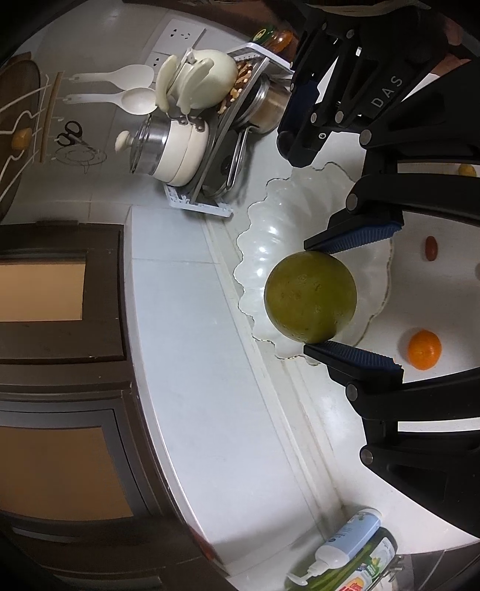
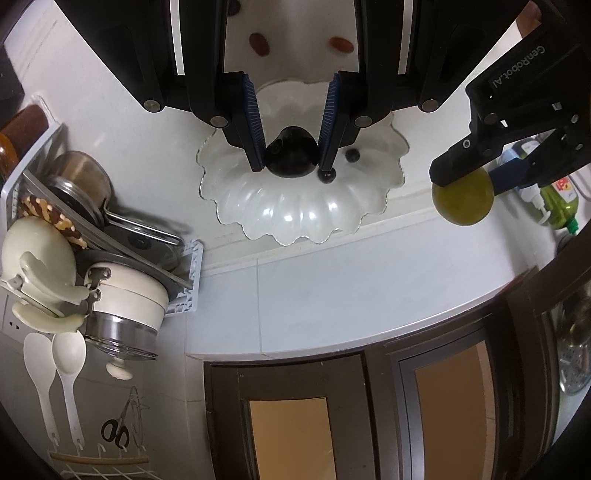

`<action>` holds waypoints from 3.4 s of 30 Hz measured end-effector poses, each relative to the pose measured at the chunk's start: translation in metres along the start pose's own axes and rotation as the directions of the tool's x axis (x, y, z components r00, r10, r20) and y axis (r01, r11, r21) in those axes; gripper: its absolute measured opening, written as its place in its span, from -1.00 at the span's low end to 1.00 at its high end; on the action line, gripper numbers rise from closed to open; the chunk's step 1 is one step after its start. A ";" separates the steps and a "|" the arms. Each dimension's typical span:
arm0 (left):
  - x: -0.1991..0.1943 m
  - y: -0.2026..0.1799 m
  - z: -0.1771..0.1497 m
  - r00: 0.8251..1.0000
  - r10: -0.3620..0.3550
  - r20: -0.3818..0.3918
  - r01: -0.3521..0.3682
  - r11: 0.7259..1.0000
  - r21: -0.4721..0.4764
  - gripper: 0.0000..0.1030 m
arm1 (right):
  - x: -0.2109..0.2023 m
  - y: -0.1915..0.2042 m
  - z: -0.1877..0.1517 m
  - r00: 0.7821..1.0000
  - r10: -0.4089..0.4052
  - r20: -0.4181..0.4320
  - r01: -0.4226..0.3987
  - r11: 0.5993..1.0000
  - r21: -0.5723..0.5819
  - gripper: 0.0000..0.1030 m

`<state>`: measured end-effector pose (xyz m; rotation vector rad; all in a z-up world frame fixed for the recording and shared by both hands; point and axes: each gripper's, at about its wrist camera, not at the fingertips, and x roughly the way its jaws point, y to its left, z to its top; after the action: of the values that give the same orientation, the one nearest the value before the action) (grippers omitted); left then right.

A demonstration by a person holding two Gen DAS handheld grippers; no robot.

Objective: Organize fruits
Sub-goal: 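Carry the yellow-green fruit in the left tool while the right tool carries the plum over the bowl, then open the left tool over the bowl while the right tool opens to drop its plum, then withdraw both open tools from the bowl toward the fruits on the counter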

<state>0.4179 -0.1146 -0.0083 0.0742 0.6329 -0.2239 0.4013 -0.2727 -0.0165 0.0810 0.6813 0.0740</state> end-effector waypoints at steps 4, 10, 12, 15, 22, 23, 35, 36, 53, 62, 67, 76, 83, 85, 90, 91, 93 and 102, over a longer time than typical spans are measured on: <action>0.015 -0.001 0.006 1.000 0.002 -0.017 -0.002 1.000 0.003 -0.07 | 0.010 -0.003 0.008 1.000 -0.007 -0.007 0.007 1.000 -0.003 -0.40; 0.042 -0.003 0.012 0.999 0.005 -0.052 -0.004 1.000 0.012 -0.07 | 0.030 -0.008 0.015 0.999 -0.017 -0.031 0.017 1.000 -0.002 -0.40; 0.052 -0.002 0.012 0.998 0.004 -0.066 -0.003 1.000 0.014 -0.07 | 0.038 -0.011 0.016 0.999 -0.020 -0.044 0.020 1.000 -0.001 -0.40; 0.068 -0.001 0.012 0.995 -0.005 -0.095 0.006 1.000 0.009 -0.07 | 0.050 -0.013 0.017 0.998 -0.019 -0.065 0.019 1.000 0.002 -0.40; 0.101 0.003 0.010 0.987 0.002 -0.162 -0.001 1.000 0.011 -0.07 | 0.077 -0.019 0.017 0.993 -0.026 -0.117 0.026 1.000 0.003 -0.40; 0.106 0.003 0.009 0.985 0.003 -0.173 -0.002 1.000 0.010 -0.07 | 0.081 -0.019 0.017 0.992 -0.026 -0.124 0.026 1.000 0.002 -0.40; 0.148 0.002 -0.004 0.964 0.007 -0.265 -0.002 1.000 0.018 -0.07 | 0.124 -0.027 0.007 0.974 -0.029 -0.227 0.030 1.000 0.003 -0.40; 0.151 0.002 -0.006 0.962 0.008 -0.274 -0.003 1.000 0.019 -0.07 | 0.127 -0.028 0.006 0.972 -0.028 -0.234 0.030 1.000 0.003 -0.40; 0.167 -0.001 -0.020 0.938 0.017 -0.346 -0.004 0.999 0.040 -0.07 | 0.145 -0.034 -0.005 0.949 -0.047 -0.311 0.047 0.999 -0.006 -0.38; 0.137 0.000 -0.009 0.964 0.091 -0.251 -0.074 0.994 0.075 0.30 | 0.127 -0.036 -0.002 0.958 -0.081 -0.276 0.082 0.997 -0.008 0.06; 0.111 0.004 -0.004 0.975 0.082 -0.206 -0.073 0.996 0.053 0.30 | 0.104 -0.034 0.000 0.967 -0.098 -0.235 0.097 0.995 -0.015 0.06; 0.060 0.003 0.003 0.990 0.072 -0.119 -0.066 0.997 0.049 0.30 | 0.054 -0.020 0.003 0.984 -0.103 -0.148 0.103 0.995 -0.011 0.06; 0.022 0.003 0.001 0.995 0.076 -0.062 -0.073 0.996 0.055 0.30 | 0.017 -0.011 0.000 0.989 -0.099 -0.107 0.100 0.995 0.008 0.06; 0.010 0.004 0.000 0.996 0.071 -0.048 -0.068 0.996 0.053 0.30 | 0.009 -0.009 -0.002 0.990 -0.099 -0.096 0.101 0.995 0.012 0.06; -0.018 0.006 -0.006 0.998 0.056 -0.016 -0.055 0.997 0.045 0.30 | -0.019 -0.002 -0.006 0.993 -0.102 -0.059 0.103 0.994 0.022 0.06; -0.022 0.006 -0.007 0.998 0.054 -0.011 -0.054 0.998 0.043 0.30 | -0.024 -0.001 -0.007 0.993 -0.103 -0.052 0.104 0.994 0.024 0.06; -0.031 0.007 -0.010 0.999 0.049 -0.004 -0.049 0.998 0.043 0.30 | -0.033 0.002 -0.009 0.994 -0.101 -0.043 0.103 0.994 0.028 0.06; -0.061 0.011 -0.022 0.999 0.048 0.021 -0.049 0.997 0.053 0.30 | -0.063 0.014 -0.019 0.995 -0.103 -0.014 0.103 0.994 0.032 0.06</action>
<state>0.3598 -0.0900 0.0108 0.1388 0.6048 -0.1949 0.3397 -0.2636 0.0097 0.0766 0.6984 -0.0359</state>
